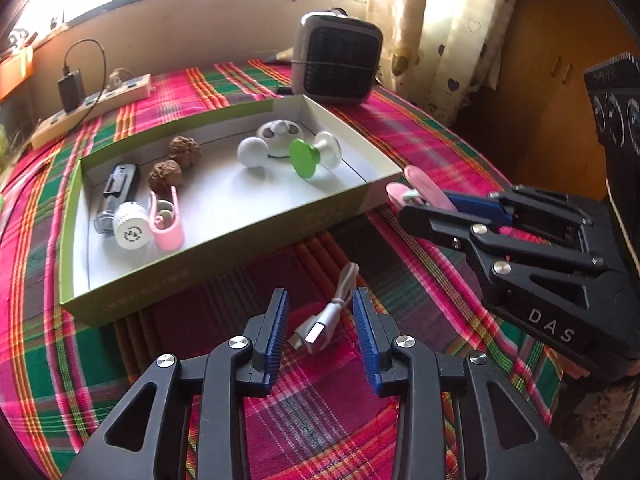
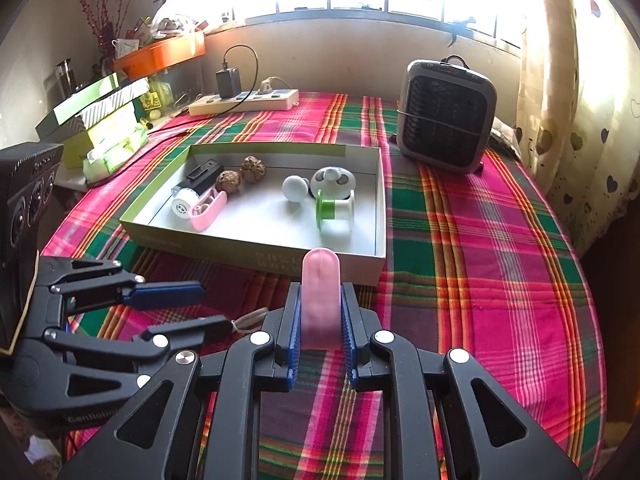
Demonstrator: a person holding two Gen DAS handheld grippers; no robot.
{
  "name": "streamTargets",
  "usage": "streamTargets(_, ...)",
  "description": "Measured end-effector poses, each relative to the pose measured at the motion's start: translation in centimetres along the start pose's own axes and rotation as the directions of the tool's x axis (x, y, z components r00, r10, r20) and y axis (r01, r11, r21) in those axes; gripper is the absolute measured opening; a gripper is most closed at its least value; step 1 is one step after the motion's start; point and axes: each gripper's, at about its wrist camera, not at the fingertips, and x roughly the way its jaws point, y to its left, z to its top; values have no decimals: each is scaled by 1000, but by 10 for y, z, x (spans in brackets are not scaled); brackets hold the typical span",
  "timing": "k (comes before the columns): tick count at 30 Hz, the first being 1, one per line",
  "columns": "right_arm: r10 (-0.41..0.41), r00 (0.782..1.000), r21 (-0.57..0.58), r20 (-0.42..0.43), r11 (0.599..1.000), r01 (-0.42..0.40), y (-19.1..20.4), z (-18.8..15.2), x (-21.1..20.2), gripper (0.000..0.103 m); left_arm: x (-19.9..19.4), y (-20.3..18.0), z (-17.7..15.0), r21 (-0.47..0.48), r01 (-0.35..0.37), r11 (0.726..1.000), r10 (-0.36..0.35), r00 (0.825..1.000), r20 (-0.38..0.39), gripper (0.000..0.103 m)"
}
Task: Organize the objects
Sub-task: 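Carry the pink piece and white cable over the box with both grippers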
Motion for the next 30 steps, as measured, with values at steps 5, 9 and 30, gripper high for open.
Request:
streamTargets(5,3,1000,-2,0,1000,-3,1,0,0,19,5,-7,-6,31,-31,999,32,999,-17,31)
streamTargets(9,4,1000,-4,-2,1000,-4,2,-1,0,19,5,-10,-7,51,-67,996,67,998,-11,21)
streamTargets(30,4,1000,-14,15,1000,-4,5,4,-5,19,-13,-13,4,59,-82,995,78,995,65,11)
